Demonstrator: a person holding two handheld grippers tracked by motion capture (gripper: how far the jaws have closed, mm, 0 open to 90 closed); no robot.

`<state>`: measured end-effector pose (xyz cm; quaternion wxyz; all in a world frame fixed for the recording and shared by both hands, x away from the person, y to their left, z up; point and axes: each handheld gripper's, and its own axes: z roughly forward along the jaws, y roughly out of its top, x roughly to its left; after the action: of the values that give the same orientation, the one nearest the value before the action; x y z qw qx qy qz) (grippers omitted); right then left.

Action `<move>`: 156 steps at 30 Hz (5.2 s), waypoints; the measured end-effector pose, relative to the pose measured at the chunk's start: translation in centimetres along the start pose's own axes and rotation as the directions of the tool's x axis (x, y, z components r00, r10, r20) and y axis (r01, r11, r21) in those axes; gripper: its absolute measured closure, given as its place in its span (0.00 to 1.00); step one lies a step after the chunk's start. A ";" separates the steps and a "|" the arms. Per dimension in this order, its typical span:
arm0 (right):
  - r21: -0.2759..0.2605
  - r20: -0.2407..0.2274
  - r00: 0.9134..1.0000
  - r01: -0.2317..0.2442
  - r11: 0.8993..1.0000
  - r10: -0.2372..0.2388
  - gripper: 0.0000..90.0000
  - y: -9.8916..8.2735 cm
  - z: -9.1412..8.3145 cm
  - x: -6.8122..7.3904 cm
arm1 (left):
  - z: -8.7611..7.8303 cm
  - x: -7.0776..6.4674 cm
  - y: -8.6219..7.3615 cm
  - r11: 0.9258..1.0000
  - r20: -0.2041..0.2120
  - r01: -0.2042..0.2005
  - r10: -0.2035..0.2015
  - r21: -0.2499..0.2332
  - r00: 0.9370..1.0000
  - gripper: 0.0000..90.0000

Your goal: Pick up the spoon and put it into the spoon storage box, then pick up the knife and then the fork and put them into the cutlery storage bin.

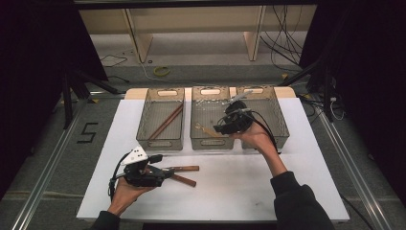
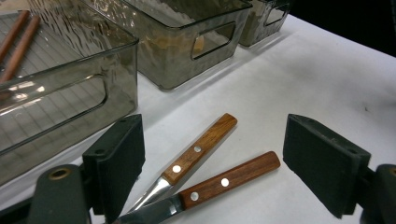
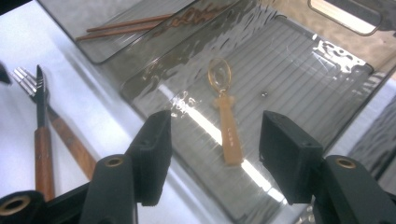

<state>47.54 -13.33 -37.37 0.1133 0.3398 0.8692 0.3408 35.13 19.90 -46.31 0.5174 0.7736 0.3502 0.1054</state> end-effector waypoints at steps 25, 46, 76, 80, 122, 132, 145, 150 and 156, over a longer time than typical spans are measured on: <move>-0.087 -0.036 0.999 0.011 0.996 -0.014 0.43 -7.1 -4.7 2.1 | 0.4 -0.4 2.4 0.958 0.085 -0.187 0.172 0.219 0.981 0.26; -0.148 -0.077 0.995 -0.078 0.986 0.067 0.39 -12.4 -6.2 2.0 | 2.0 -0.5 2.9 0.893 0.141 -0.281 0.246 0.353 0.959 0.29; -0.178 -0.083 0.990 -0.128 0.976 0.115 0.35 -15.1 -6.8 1.7 | 3.9 -0.5 3.8 0.818 0.193 -0.348 0.291 0.458 0.937 0.30; -0.178 -0.081 0.990 -0.125 0.976 0.112 0.35 -15.2 -6.9 1.7 | 4.1 -0.6 3.8 0.808 0.206 -0.360 0.296 0.467 0.933 0.31; -0.135 -0.102 0.991 -0.095 0.986 0.081 0.36 -15.4 -6.1 1.9 | 6.7 -1.0 2.7 0.615 0.316 -0.537 0.439 0.577 0.841 0.60; -0.134 -0.108 0.991 -0.093 0.987 0.079 0.37 -15.4 -6.0 2.0 | 7.1 -0.4 2.7 0.619 0.323 -0.498 0.381 0.607 0.867 0.63; -0.134 -0.108 0.991 -0.094 0.987 0.080 0.37 -15.4 -6.0 2.0 | 7.7 -0.8 3.3 0.559 0.342 -0.514 0.389 0.650 0.855 0.67; -0.133 -0.106 0.991 -0.094 0.987 0.080 0.37 -15.4 -6.1 1.9 | 7.7 -0.9 3.3 0.552 0.349 -0.524 0.396 0.649 0.849 0.71; -0.136 -0.104 0.991 -0.097 0.986 0.083 0.37 -15.4 -6.2 1.9 | 7.7 -0.9 3.4 0.555 0.352 -0.523 0.391 0.647 0.850 0.79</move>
<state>35.56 -23.49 -43.00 0.0785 0.3526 0.8313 0.4224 39.96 12.92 -46.62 0.1520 0.9826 0.1041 0.0244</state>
